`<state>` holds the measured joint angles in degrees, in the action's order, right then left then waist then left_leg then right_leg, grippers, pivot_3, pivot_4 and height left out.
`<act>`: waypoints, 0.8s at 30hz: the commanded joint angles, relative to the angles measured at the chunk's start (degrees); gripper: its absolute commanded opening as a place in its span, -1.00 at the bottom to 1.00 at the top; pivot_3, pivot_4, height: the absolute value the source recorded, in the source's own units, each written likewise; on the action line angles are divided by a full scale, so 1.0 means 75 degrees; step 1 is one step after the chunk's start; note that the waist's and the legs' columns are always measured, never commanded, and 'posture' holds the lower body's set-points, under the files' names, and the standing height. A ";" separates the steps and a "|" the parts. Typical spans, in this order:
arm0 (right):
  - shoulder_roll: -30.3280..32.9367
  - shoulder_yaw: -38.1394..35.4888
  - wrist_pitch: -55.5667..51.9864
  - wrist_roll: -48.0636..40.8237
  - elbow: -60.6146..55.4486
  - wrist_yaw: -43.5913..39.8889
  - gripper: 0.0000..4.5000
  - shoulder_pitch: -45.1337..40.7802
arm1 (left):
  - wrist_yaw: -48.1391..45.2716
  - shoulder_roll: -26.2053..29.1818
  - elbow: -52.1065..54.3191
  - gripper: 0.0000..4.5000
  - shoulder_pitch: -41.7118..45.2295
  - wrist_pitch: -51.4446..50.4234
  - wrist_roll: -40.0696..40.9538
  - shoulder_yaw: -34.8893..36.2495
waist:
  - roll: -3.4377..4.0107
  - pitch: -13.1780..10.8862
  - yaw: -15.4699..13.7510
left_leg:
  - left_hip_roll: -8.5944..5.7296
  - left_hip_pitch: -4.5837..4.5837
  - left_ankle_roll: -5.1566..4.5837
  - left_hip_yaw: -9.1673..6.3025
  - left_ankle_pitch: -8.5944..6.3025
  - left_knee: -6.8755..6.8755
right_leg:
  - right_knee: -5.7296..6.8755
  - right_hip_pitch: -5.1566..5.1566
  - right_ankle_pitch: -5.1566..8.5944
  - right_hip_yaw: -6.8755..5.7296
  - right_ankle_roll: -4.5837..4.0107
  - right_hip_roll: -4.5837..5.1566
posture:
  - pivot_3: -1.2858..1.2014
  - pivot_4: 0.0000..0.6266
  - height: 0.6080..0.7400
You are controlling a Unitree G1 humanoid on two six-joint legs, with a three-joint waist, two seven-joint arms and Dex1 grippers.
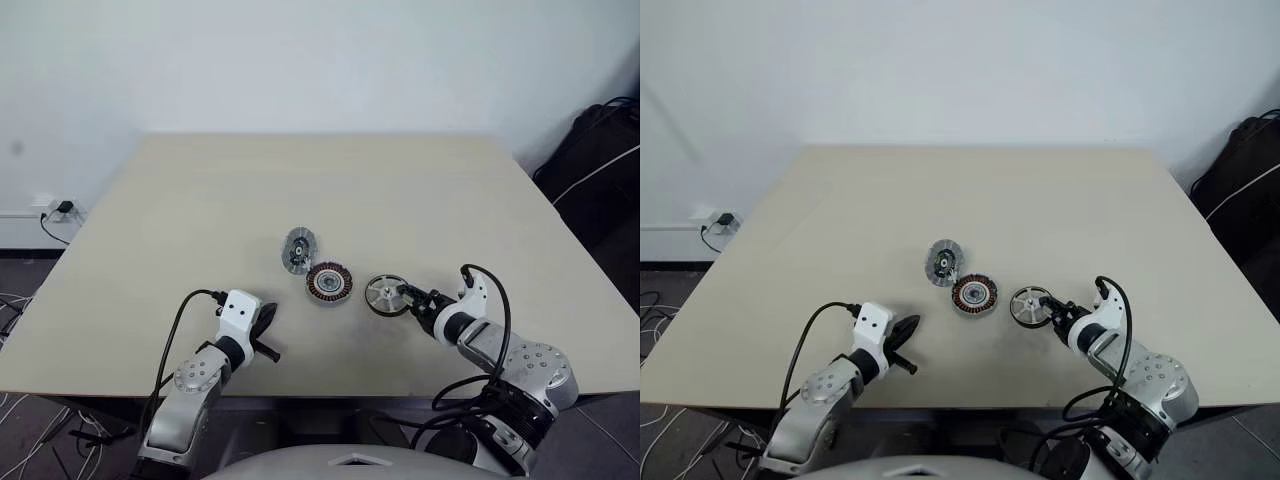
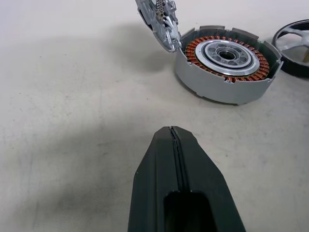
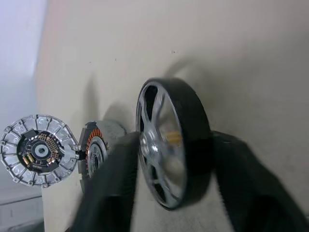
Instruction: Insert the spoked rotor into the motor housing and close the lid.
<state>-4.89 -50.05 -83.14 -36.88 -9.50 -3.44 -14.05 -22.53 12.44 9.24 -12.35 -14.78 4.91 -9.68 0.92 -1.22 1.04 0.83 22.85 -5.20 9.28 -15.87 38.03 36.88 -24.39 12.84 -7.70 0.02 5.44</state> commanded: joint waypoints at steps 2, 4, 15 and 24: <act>-0.0097 0.0028 -0.0062 -0.0237 -0.0279 0.0146 -0.58 0.0063 | 0.0013 0.0010 0.0200 -1.00 0.0140 0.0034 -0.0009 -0.0017 | 0.0008 0.0006 0.0022 | 0.0000 0.0000 0.0000 0.0000 0.0000 -0.0001 | 0.0000 0.0000 0.0000 0.0000 0.0000 0.0000 | 0.03 -1.00 1.00; -0.0115 0.0111 -0.0067 -0.0276 -0.0320 0.0236 -0.76 0.0149 | 0.0014 0.0007 0.0193 -1.00 0.0146 0.0034 -0.0007 -0.0026 | 0.0009 0.0016 0.0029 | 0.0001 -0.0004 -0.0005 -0.0001 -0.0003 -0.0002 | -0.0002 0.0004 0.0001 0.0000 0.0000 0.0000 | 0.03 -1.00 1.00; -0.0660 -0.0017 0.0370 -0.1459 -0.0988 0.0433 -0.81 -0.0110 | -0.0012 -0.0005 0.0138 -1.00 0.0182 0.0059 -0.0003 -0.0066 | 0.0032 0.0010 0.0014 | -0.0001 -0.0001 -0.0008 -0.0001 -0.0005 -0.0008 | -0.0009 0.0001 0.0000 0.0001 0.0002 0.0003 | 0.03 -1.00 1.00; -0.1223 0.0870 0.1206 -0.2898 -0.0953 0.0625 -0.81 0.0157 | -0.0032 0.0020 0.0200 -1.00 0.0159 0.0048 0.0044 -0.0033 | 0.0046 -0.0007 0.0053 | 0.0003 0.0008 -0.0007 -0.0001 -0.0003 -0.0019 | -0.0006 -0.0012 -0.0001 0.0000 0.0005 -0.0008 | 0.03 -1.00 1.00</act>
<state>-7.03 -45.60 -75.91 -55.59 -15.87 1.38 -13.85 -22.60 12.52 9.22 -11.80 -14.79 4.95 -10.05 1.26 -1.27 1.44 0.85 22.91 -5.25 9.28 -15.89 37.88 36.84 -24.48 12.84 -7.70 0.06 5.37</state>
